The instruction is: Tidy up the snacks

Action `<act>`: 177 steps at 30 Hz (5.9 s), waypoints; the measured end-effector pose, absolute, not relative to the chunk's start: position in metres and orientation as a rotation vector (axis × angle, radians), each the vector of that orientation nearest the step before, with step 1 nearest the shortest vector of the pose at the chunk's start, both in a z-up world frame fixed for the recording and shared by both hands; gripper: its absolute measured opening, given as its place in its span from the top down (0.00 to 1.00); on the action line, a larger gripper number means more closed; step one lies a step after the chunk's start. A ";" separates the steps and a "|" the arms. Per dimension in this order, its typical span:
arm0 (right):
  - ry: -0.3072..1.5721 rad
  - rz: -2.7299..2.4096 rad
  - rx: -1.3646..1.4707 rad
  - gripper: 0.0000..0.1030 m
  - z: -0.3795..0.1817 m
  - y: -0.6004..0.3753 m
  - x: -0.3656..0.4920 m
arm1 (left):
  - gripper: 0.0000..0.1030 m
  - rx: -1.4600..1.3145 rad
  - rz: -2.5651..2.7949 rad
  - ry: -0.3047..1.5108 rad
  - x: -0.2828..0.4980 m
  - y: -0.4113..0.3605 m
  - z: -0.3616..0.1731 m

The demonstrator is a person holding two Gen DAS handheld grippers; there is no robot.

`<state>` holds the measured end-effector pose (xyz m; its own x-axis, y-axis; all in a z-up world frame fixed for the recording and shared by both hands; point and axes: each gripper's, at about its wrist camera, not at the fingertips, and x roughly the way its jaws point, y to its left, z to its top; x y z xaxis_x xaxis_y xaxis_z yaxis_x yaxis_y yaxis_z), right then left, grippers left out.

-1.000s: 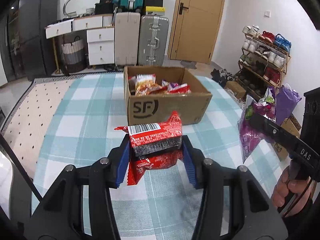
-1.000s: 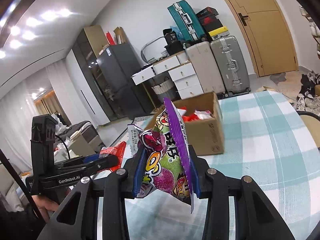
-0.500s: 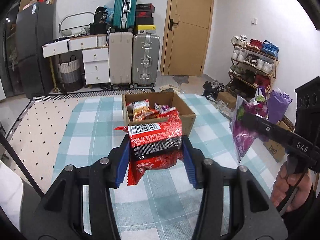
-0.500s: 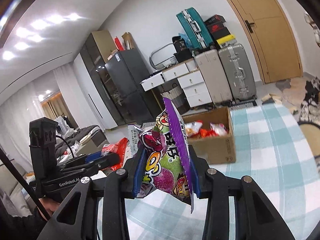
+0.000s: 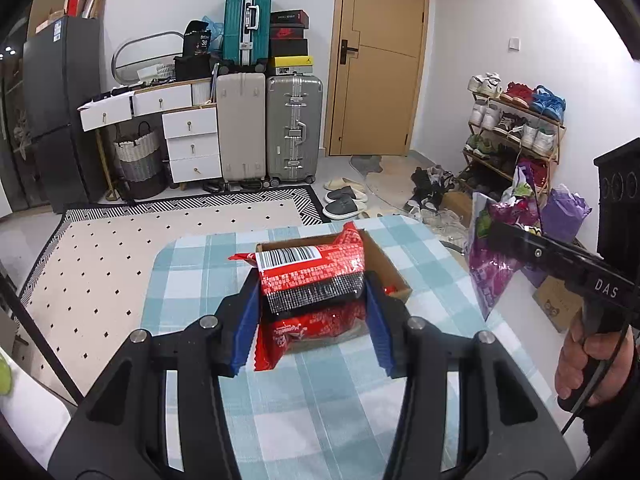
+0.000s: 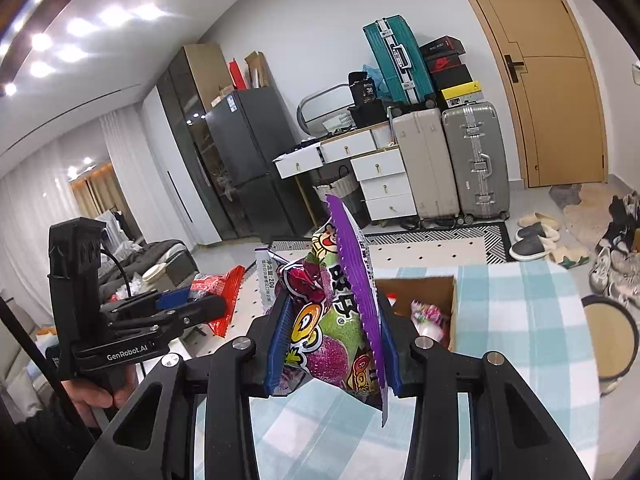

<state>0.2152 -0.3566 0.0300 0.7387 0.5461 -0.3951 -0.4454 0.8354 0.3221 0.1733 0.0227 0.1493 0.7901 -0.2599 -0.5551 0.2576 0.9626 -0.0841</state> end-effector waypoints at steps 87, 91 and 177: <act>0.557 0.445 0.052 0.32 0.002 -0.353 0.307 | 0.19 0.093 -0.162 0.635 0.281 -0.031 0.090; 0.506 0.465 0.069 0.26 0.008 -0.359 0.265 | 0.18 0.116 -0.142 0.559 0.232 -0.028 0.105; 0.344 0.274 0.048 0.00 -0.173 -0.424 0.112 | 0.00 -0.009 0.023 0.305 0.103 0.053 -0.087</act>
